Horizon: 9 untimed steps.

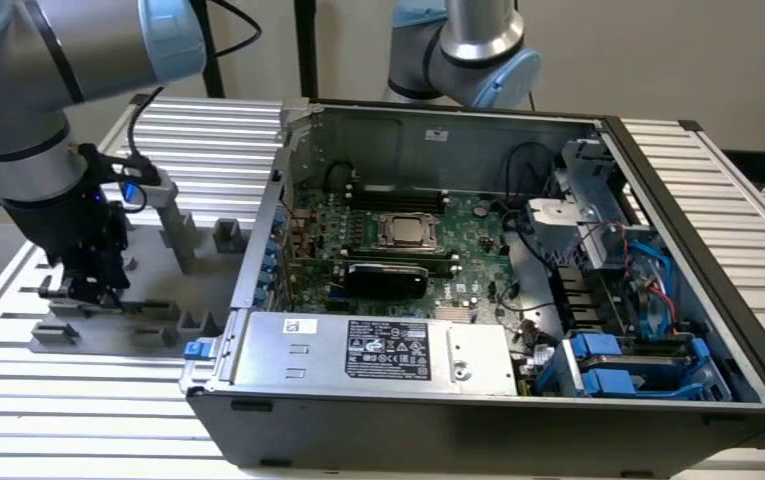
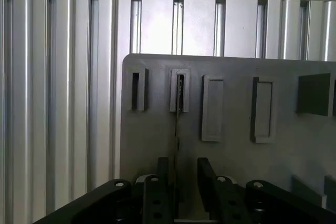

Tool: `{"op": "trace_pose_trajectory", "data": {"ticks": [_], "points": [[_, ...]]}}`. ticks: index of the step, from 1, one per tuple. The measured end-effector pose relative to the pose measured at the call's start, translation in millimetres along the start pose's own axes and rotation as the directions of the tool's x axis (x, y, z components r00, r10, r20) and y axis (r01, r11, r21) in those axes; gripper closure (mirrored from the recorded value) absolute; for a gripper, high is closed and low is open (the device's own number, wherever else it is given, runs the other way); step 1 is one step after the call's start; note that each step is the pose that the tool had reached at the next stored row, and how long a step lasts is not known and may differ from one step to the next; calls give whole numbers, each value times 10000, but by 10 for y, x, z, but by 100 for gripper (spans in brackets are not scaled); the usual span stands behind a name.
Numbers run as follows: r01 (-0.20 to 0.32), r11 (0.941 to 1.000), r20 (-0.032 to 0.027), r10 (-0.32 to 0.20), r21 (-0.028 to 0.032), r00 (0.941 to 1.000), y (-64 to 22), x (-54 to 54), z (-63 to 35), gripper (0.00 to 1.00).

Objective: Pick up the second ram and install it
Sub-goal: 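Pick up the second ram and move it above second insertion slot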

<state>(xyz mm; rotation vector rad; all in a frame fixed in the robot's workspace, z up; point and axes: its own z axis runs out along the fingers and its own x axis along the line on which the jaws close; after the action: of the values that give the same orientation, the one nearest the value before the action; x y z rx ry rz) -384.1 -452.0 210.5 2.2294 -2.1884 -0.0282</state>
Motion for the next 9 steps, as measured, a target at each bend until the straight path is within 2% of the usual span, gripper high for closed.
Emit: {"op": "trace_pose_trajectory", "data": {"ticks": [9], "points": [[62,10000,-5,-62,3,10000,0,34,60,0]]}}
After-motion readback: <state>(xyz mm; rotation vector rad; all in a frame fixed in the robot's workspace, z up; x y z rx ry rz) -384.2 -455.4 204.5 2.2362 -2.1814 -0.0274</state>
